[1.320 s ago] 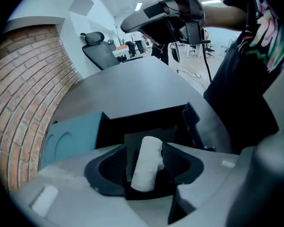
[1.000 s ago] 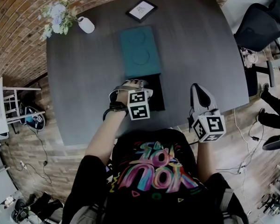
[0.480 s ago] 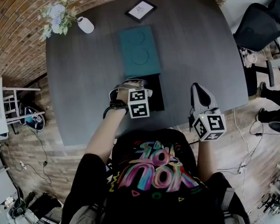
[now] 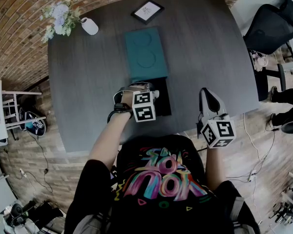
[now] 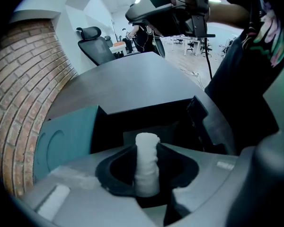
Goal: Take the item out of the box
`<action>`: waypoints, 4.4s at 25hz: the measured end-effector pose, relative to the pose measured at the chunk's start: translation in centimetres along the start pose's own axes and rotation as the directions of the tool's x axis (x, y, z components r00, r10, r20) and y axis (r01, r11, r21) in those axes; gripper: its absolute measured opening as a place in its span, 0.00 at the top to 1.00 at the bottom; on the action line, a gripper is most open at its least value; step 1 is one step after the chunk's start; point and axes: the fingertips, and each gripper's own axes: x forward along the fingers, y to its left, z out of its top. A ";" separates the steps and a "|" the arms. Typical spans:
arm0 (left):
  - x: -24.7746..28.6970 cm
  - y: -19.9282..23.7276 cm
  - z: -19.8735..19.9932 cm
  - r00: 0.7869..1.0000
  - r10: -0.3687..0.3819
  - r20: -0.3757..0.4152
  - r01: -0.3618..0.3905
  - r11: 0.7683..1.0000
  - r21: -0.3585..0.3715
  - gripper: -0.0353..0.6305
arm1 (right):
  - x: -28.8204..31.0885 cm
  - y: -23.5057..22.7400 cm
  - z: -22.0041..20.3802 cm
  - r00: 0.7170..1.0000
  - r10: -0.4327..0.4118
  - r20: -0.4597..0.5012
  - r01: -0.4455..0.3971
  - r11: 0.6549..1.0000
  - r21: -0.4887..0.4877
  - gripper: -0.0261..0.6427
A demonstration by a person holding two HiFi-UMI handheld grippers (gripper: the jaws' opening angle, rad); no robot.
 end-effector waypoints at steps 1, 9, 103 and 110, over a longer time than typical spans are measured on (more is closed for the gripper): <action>-0.1 0.1 0.0 1.000 -0.002 0.008 0.002 1.000 -0.013 0.75 | 0.0 0.0 0.0 1.000 -0.001 0.000 0.001 1.000 0.002 0.96; -0.3 0.2 0.3 0.999 0.011 0.032 -0.009 0.998 -0.054 0.75 | -0.2 0.0 0.1 1.000 0.002 0.000 -0.002 1.000 0.002 0.96; -30.3 8.9 -5.8 0.374 0.886 0.275 -0.173 0.358 -0.918 0.75 | 7.9 9.6 9.2 0.939 0.329 0.102 -0.315 0.940 -0.131 0.96; -30.4 8.9 -5.7 0.372 0.885 0.280 -0.176 0.364 -0.915 0.75 | 7.8 10.0 9.0 0.937 0.336 0.098 -0.322 0.937 -0.138 0.96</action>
